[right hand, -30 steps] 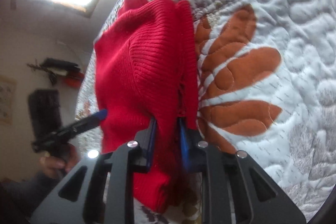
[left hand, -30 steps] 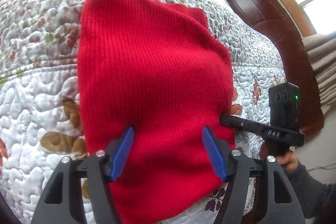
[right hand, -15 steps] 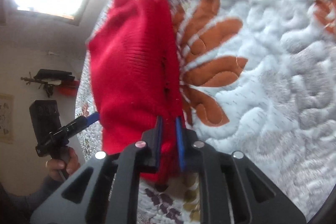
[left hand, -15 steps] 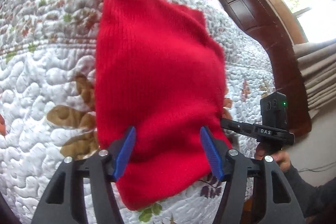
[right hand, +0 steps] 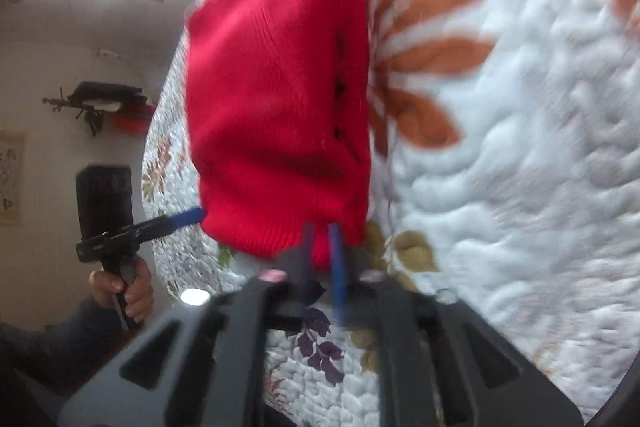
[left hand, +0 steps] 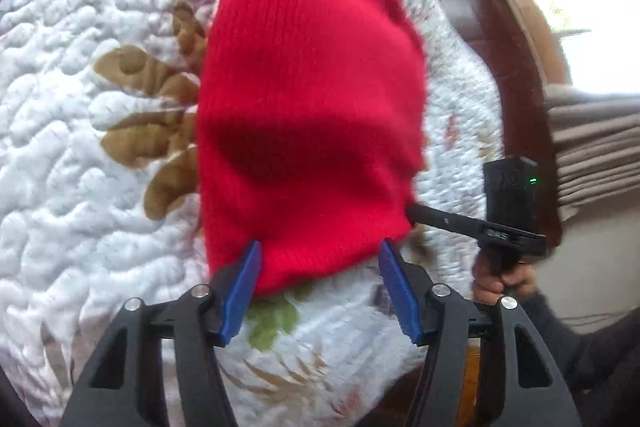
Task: Fold small clothes
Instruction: 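Grasp the bundle edge with the right tool and straighten it, then open the right tool and withdraw it from the bundle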
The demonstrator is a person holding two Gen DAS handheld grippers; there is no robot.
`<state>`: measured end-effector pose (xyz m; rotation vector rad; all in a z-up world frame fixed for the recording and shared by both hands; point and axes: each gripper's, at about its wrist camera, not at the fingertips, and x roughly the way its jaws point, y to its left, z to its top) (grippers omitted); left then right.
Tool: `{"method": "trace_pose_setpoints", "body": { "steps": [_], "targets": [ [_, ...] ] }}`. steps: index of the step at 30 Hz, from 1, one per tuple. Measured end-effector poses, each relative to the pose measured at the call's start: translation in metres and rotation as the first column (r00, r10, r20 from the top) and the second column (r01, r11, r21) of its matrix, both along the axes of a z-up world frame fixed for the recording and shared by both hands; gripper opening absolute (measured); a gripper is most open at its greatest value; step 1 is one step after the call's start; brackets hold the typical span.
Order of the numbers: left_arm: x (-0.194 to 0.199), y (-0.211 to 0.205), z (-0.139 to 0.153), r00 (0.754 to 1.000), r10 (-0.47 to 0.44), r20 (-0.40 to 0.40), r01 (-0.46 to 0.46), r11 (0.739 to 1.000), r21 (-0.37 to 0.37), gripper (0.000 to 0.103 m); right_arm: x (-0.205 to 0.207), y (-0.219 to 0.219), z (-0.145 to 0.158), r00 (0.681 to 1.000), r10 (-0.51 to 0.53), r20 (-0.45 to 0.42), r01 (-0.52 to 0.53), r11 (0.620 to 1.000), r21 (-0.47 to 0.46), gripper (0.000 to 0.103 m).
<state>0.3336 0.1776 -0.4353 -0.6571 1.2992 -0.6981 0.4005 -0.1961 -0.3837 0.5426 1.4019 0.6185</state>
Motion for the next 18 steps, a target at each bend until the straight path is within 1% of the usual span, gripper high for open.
{"method": "trace_pose_setpoints", "body": {
  "steps": [1,2,3,4,6,7,8,10,11,12,13,15,18],
  "targets": [
    [-0.002,0.010,0.007,1.000,0.021,0.004,-0.021,1.000,-0.019,0.075,0.002,-0.005,0.007,1.000,-0.010,0.015,0.010,1.000,0.004,0.047],
    [-0.003,0.020,0.010,0.999,0.043,0.002,-0.043,0.999,-0.024,0.081,0.005,-0.011,0.014,0.999,-0.021,0.034,0.021,1.000,0.009,0.070],
    [-0.002,0.026,0.010,0.998,0.057,-0.004,-0.057,0.998,-0.026,0.085,0.012,-0.016,0.020,0.998,-0.029,0.052,0.029,0.999,0.015,0.085],
    [0.000,0.037,0.006,0.997,0.073,-0.023,-0.074,0.997,-0.021,0.086,0.024,-0.020,0.025,0.997,-0.035,0.070,0.033,0.999,0.022,0.089],
    [0.006,0.047,-0.007,0.994,0.078,-0.072,-0.079,0.997,-0.011,0.087,0.048,-0.026,0.024,0.997,-0.032,0.068,0.029,0.999,0.042,0.090],
    [0.011,0.050,-0.017,0.992,0.064,-0.110,-0.067,0.997,-0.030,0.087,0.065,-0.028,0.020,0.998,-0.029,0.055,0.025,0.997,0.072,0.090],
    [0.016,0.052,-0.025,0.990,0.051,-0.129,-0.057,0.998,-0.042,0.087,0.073,-0.027,0.012,0.998,-0.027,0.049,0.022,0.996,0.089,0.090],
    [0.022,0.051,-0.035,0.991,0.022,-0.130,-0.030,0.998,-0.062,0.087,0.096,-0.022,0.001,0.999,-0.012,0.033,0.009,0.993,0.115,0.090],
    [0.026,0.050,-0.039,0.991,0.005,-0.132,-0.017,0.996,-0.084,0.087,0.100,-0.029,-0.005,1.000,-0.002,0.029,-0.002,0.992,0.126,0.090],
    [0.028,0.050,-0.044,0.991,-0.011,-0.134,-0.004,0.994,-0.109,0.087,0.110,-0.025,-0.009,1.000,0.016,0.026,-0.020,0.990,0.139,0.090],
    [0.030,0.047,-0.049,0.990,-0.032,-0.137,0.012,0.989,-0.146,0.087,0.118,-0.037,-0.008,0.999,0.026,0.026,-0.029,0.989,0.145,0.090],
    [0.033,0.041,-0.056,0.989,-0.061,-0.135,0.034,0.981,-0.190,0.087,0.129,-0.032,-0.012,0.999,0.044,0.019,-0.047,0.986,0.158,0.090],
    [0.039,0.032,-0.063,0.988,-0.101,-0.116,0.065,0.957,-0.284,0.087,0.141,-0.029,-0.022,0.997,0.071,0.023,-0.074,0.982,0.177,0.091]
  ]
}}
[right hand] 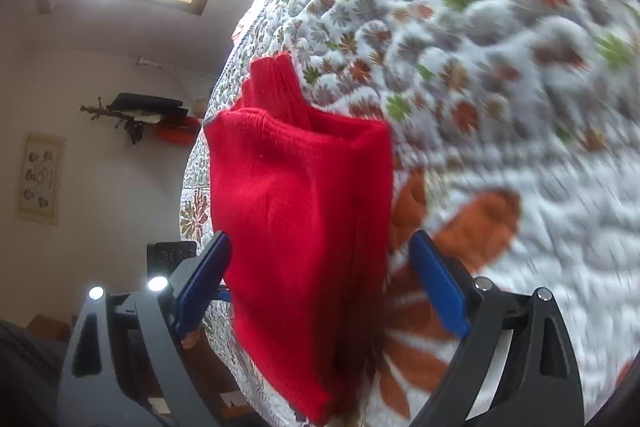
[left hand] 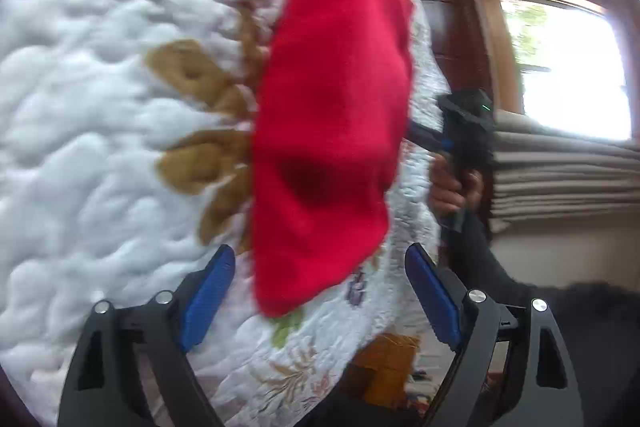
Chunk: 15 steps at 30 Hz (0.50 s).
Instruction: Fold small clothes
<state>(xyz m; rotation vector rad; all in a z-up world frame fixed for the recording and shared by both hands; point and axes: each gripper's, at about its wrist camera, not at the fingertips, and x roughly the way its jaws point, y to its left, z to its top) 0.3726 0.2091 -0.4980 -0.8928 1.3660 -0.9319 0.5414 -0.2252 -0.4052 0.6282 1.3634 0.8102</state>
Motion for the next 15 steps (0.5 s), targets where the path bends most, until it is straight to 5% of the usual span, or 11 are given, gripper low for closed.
{"method": "trace_pose_setpoints", "body": {
  "steps": [13,15],
  "targets": [
    [0.018,-0.020,-0.028,0.999,-0.030,0.015,0.032,0.978,-0.205,0.074,0.033,-0.007,-0.021,0.996,0.087,0.000,-0.086,0.980,0.180,0.090],
    [0.019,-0.022,-0.028,0.999,-0.028,0.028,0.034,0.974,-0.222,0.074,0.034,-0.003,-0.019,0.993,0.114,0.009,-0.113,0.970,0.213,0.084]
  ]
}}
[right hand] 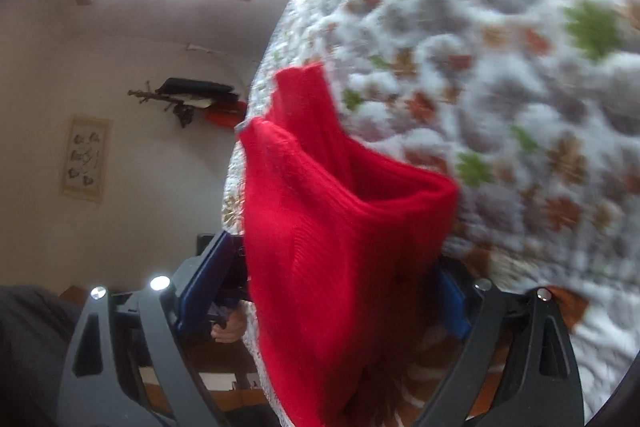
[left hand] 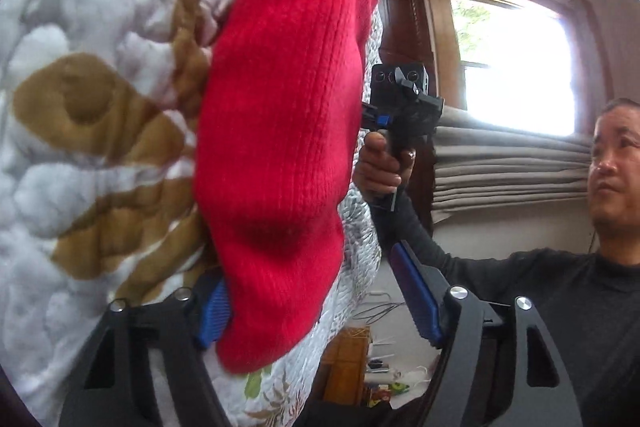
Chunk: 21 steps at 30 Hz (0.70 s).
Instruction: Fold small clothes
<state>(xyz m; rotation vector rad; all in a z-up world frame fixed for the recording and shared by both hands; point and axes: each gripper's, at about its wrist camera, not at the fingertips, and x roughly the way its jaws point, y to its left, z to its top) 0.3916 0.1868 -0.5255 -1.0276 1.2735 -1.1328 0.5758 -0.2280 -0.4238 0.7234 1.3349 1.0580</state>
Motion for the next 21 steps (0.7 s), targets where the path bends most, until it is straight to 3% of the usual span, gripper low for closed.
{"method": "trace_pose_setpoints", "body": {
  "steps": [2,7,10,12,14,15,18,21],
  "targets": [
    [0.001,-0.008,0.000,1.000,-0.013,0.014,0.013,1.000,-0.012,0.074,0.000,0.013,-0.004,1.000,0.024,-0.010,-0.024,1.000,0.020,0.076],
    [0.008,-0.027,0.002,0.999,-0.039,0.032,0.039,0.999,0.007,0.073,0.003,0.027,-0.010,0.998,0.063,-0.005,-0.063,0.998,0.031,0.075],
    [0.007,-0.025,-0.001,0.999,-0.028,0.019,0.027,0.998,0.057,0.057,0.001,0.021,-0.008,0.998,0.056,-0.009,-0.056,0.998,0.006,0.067],
    [0.005,-0.025,-0.002,1.000,-0.020,0.013,0.019,0.996,0.083,0.045,0.001,0.020,-0.011,0.999,0.039,-0.016,-0.039,0.999,-0.030,0.049],
    [0.003,-0.028,-0.002,1.000,-0.016,0.021,0.014,0.991,0.132,0.039,-0.002,0.021,-0.009,1.000,0.028,-0.008,-0.028,0.997,-0.071,0.043],
    [0.003,-0.031,-0.002,1.000,-0.017,0.018,0.014,0.986,0.163,0.031,-0.003,0.022,-0.006,1.000,0.026,0.007,-0.025,0.995,-0.098,0.041],
    [0.001,-0.031,-0.007,1.000,-0.004,-0.001,0.004,0.983,0.186,0.021,-0.007,0.024,0.001,0.999,0.013,0.044,-0.006,0.989,-0.151,0.034],
    [-0.002,-0.031,-0.004,1.000,-0.003,-0.003,0.004,0.981,0.193,0.018,-0.012,0.021,0.005,0.998,-0.009,0.069,0.020,0.986,-0.165,0.030]
  ]
}}
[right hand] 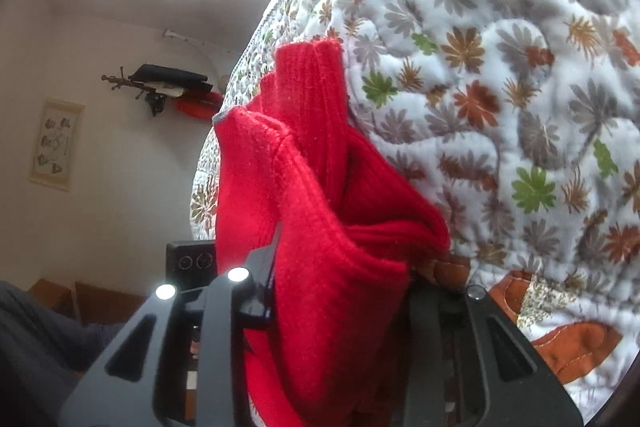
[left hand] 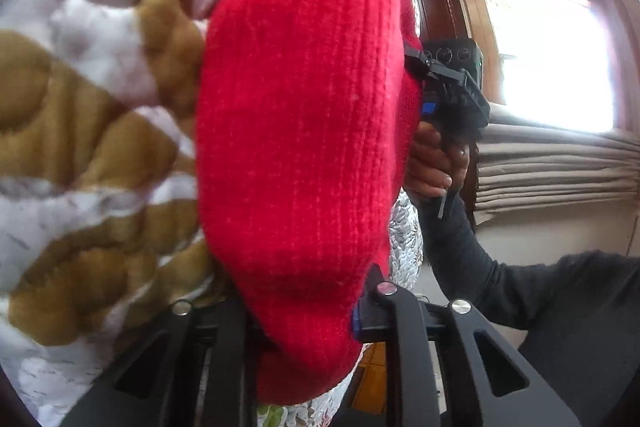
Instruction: Fold small clothes
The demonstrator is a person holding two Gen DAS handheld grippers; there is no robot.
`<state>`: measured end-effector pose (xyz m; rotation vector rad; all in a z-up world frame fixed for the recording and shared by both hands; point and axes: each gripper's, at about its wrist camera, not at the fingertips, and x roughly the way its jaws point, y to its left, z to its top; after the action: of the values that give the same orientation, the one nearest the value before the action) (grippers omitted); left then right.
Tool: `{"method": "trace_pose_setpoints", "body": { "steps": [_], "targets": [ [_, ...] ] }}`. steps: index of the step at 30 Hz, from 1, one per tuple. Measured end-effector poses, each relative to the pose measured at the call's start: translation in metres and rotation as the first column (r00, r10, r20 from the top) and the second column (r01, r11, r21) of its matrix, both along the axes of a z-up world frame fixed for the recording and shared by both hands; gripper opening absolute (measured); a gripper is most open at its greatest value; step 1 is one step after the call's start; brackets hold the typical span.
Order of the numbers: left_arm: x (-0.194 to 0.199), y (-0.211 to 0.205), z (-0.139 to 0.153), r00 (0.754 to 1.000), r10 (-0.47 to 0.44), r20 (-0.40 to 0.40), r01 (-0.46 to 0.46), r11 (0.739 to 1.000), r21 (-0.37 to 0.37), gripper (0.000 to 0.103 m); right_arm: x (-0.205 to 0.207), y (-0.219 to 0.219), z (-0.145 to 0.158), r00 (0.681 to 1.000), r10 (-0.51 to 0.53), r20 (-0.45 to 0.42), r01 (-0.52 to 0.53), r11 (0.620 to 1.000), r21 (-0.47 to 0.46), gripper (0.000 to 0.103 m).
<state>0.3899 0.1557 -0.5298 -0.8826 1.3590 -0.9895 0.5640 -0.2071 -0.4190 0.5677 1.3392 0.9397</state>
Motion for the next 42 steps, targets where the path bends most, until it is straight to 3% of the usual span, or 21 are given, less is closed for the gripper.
{"method": "trace_pose_setpoints", "body": {
  "steps": [10,17,25,31,35,38,40,42],
  "targets": [
    [-0.001,-0.001,0.022,0.998,-0.014,0.056,0.014,1.000,-0.001,0.016,-0.011,0.013,0.020,0.999,-0.027,0.024,0.028,0.999,-0.030,0.028],
    [-0.017,0.026,0.036,0.998,0.000,0.068,-0.002,1.000,0.024,0.015,-0.024,0.055,0.032,1.000,0.002,0.023,-0.001,1.000,-0.029,0.027],
    [-0.062,0.091,0.071,0.993,0.099,0.070,-0.105,0.990,0.090,0.015,-0.052,0.161,0.051,0.993,0.111,0.050,-0.111,0.994,-0.013,0.027],
    [-0.120,0.164,0.083,0.972,0.231,0.053,-0.236,0.959,0.158,0.015,-0.087,0.267,0.063,0.964,0.241,0.113,-0.240,0.971,-0.028,0.027],
    [-0.151,0.197,0.077,0.948,0.314,0.050,-0.317,0.927,0.200,0.015,-0.113,0.334,0.067,0.928,0.334,0.166,-0.328,0.943,-0.063,0.026],
    [-0.161,0.198,0.050,0.931,0.364,0.008,-0.357,0.908,0.220,0.016,-0.123,0.361,0.057,0.912,0.368,0.179,-0.351,0.929,-0.121,0.027],
    [-0.159,0.198,0.018,0.923,0.383,-0.039,-0.365,0.902,0.230,0.018,-0.126,0.372,0.046,0.910,0.380,0.164,-0.354,0.920,-0.168,0.030],
    [-0.156,0.191,0.004,0.924,0.379,-0.054,-0.356,0.902,0.244,0.026,-0.125,0.367,0.038,0.920,0.365,0.145,-0.332,0.920,-0.209,0.042]
  ]
}}
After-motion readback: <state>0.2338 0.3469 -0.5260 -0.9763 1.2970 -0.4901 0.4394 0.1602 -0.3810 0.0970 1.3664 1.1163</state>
